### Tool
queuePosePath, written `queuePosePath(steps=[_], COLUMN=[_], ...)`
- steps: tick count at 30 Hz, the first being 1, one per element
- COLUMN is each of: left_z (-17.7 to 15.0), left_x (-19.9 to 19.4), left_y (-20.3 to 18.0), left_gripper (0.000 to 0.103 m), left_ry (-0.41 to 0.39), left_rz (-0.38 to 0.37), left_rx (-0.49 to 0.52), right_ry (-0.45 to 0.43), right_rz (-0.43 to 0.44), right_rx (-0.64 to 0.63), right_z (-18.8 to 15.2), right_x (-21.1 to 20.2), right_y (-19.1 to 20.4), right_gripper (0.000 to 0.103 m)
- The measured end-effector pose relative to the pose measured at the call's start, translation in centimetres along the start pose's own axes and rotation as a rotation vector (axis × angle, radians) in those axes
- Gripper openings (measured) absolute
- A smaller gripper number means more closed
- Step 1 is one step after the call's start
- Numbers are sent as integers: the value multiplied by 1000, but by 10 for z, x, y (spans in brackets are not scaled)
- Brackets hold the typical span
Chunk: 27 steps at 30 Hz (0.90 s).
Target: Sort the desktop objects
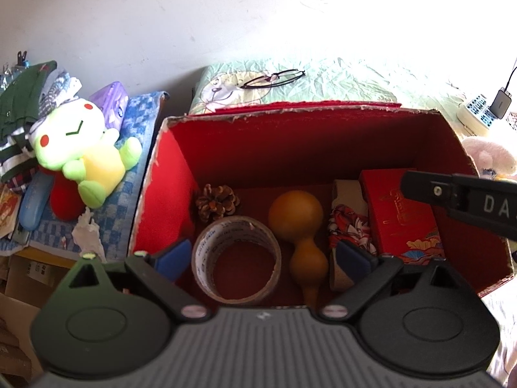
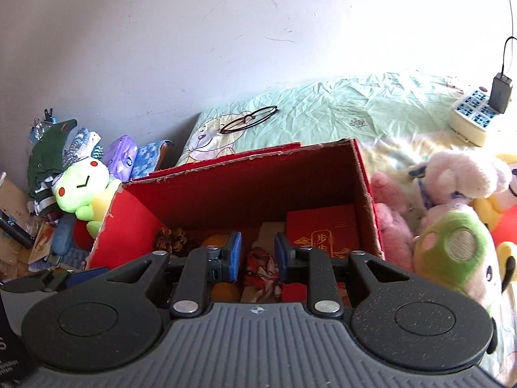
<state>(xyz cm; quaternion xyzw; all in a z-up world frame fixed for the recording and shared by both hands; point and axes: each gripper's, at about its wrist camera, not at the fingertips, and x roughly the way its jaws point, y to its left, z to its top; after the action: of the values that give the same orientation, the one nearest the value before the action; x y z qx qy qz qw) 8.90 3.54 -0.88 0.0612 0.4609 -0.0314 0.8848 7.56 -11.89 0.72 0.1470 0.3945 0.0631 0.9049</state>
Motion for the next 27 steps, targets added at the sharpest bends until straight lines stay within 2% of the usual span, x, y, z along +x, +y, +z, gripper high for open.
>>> queuePosePath(steps=[8,13,19,21,27], left_z=[-5,-9,-15,-18,-23], left_x=[-12,-19,-22,-24,-28], left_y=[0,2,3,3,5], left_gripper=[98,99,100,100,102], left_ry=[-26,-38,-15,-14,8], left_rz=[52,79,100,105,124], left_rx=[-14,-18,-23,-23,-33], right_ry=[-38,-65,-73,-71,-78], right_rz=[-53,-88,-120,-128,-154], right_rx=[-28,-26,-53,-56,-74], right_z=[-7,-11,-19,-22,-30], right_x=[-18,-28,-34,-36,-44], right_y=[3,6,12,13,16], right_gripper=[29,40,43,48,48])
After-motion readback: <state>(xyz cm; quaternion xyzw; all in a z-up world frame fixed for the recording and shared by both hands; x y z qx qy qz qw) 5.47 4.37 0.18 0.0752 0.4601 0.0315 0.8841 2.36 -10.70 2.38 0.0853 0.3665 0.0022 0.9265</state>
